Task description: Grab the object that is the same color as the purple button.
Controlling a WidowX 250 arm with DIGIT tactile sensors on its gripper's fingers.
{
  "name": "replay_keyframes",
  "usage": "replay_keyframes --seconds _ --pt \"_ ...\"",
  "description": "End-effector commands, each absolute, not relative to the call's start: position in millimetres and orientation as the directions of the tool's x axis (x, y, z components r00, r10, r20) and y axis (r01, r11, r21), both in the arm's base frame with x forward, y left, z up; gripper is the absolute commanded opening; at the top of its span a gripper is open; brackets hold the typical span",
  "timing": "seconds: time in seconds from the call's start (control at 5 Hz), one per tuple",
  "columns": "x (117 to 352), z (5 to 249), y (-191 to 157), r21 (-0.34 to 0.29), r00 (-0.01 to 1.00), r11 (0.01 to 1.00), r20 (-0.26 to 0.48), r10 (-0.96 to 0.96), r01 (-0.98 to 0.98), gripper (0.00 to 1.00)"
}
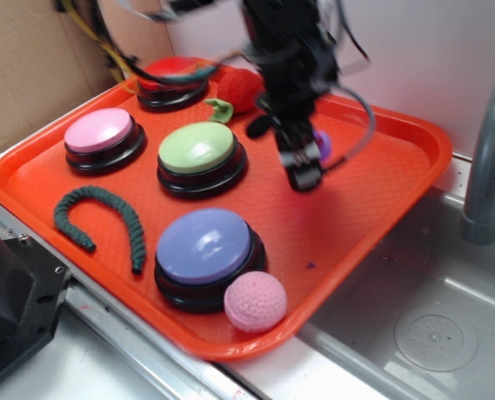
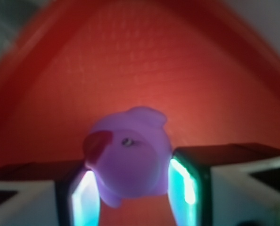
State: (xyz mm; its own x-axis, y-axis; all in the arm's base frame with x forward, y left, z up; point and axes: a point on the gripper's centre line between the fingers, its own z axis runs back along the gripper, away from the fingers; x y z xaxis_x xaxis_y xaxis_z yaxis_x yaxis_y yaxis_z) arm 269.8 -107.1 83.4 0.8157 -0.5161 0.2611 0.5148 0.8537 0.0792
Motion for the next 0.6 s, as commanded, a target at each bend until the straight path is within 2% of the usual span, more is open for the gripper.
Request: replay_keyframes --seconds 0.0,0.2,0.4 --pt "209.2 197.2 -63.8 0.179 0.985 0.976 0.092 -0.144 0.126 0.00" --pt "190.0 221.5 -51.0 0.247 0.990 0.962 0.103 0.097 -0.120 0.00" --pt "185.2 225.3 -43.2 0.267 0.971 0.934 0.109 0.215 -0.237 0.00"
